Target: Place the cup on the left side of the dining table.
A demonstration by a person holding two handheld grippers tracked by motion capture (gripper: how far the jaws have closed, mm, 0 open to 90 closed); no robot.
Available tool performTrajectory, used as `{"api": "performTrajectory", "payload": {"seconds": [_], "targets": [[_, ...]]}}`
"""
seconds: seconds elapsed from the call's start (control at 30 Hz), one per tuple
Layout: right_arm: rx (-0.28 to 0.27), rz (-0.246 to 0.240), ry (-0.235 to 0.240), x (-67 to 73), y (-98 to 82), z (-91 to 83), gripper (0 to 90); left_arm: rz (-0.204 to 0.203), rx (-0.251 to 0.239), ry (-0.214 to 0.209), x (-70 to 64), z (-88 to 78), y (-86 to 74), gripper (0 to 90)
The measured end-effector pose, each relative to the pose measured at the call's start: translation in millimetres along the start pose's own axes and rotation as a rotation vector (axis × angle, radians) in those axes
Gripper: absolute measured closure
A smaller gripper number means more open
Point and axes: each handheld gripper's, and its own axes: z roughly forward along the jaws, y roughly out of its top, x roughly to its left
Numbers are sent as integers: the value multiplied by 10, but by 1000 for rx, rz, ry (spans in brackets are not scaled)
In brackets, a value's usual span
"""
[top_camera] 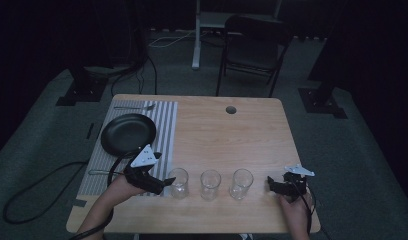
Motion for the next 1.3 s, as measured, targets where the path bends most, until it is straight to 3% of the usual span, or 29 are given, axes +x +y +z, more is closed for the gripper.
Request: {"api": "performTrajectory", "payload": {"seconds": [0.6, 1.3], "targets": [[0, 0, 0, 0, 0, 0, 117, 62, 17, -66, -131, 250, 240, 55], [0, 2, 0, 2, -1, -1, 118, 104, 43, -133, -290, 604, 496, 55]]}}
